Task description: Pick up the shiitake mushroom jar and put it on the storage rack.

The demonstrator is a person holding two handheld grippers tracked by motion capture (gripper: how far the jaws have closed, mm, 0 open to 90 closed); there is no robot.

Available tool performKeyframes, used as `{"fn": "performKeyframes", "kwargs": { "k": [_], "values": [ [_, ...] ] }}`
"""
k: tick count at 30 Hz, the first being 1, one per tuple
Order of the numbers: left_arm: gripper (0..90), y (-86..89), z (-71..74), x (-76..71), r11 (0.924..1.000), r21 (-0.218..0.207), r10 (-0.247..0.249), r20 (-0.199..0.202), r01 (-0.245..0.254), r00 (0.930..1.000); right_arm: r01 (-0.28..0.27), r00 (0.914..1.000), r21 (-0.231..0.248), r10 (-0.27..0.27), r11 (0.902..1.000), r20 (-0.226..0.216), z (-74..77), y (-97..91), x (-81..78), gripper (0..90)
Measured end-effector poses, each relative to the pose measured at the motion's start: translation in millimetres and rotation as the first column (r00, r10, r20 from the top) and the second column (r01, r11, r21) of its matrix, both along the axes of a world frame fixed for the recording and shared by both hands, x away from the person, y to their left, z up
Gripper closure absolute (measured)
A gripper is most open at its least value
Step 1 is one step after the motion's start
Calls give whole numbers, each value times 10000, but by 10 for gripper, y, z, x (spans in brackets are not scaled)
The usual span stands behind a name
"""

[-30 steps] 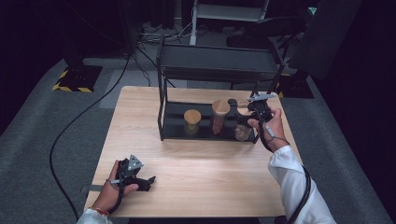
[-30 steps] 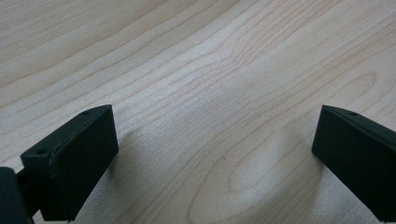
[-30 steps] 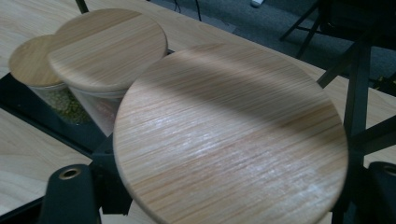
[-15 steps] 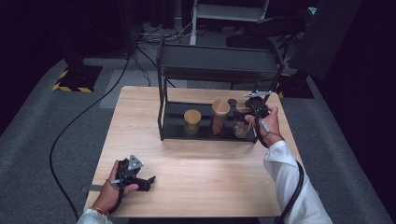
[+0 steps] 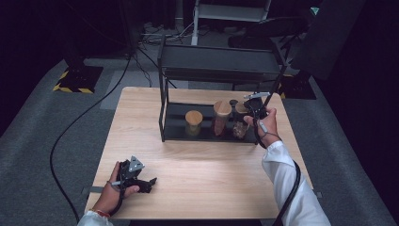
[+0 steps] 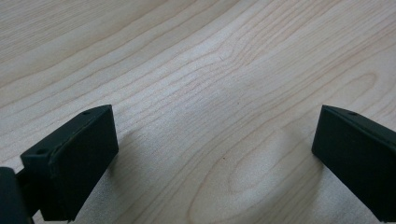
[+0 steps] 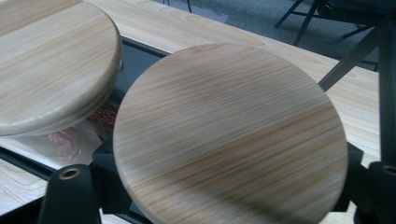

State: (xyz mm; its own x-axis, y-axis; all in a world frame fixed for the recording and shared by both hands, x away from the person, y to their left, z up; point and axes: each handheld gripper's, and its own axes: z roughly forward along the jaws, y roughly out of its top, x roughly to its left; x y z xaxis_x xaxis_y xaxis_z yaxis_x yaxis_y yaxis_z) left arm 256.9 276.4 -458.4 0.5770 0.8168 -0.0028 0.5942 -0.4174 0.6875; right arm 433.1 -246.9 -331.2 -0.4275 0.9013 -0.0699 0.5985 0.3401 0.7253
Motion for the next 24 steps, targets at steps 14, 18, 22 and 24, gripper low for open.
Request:
{"fn": "performKeyframes", "kwargs": {
  "k": [14,18,22,24],
  "values": [
    [0,0,1,0,10000,3,-2,-1,2,10000,113,9999,272,-115,9996,57,-64,-66,8,241],
    [0,0,1,0,10000,0,-2,-2,2,10000,148,9999,294,-149,9995,52,-86,-96,13,232],
    [0,0,1,0,10000,5,-3,1,3,10000,42,9999,75,-43,10000,111,-89,-77,-2,216],
    [0,0,1,0,10000,3,-2,-1,2,10000,54,9999,-23,-53,10000,131,-88,-59,-8,205]
  ]
}}
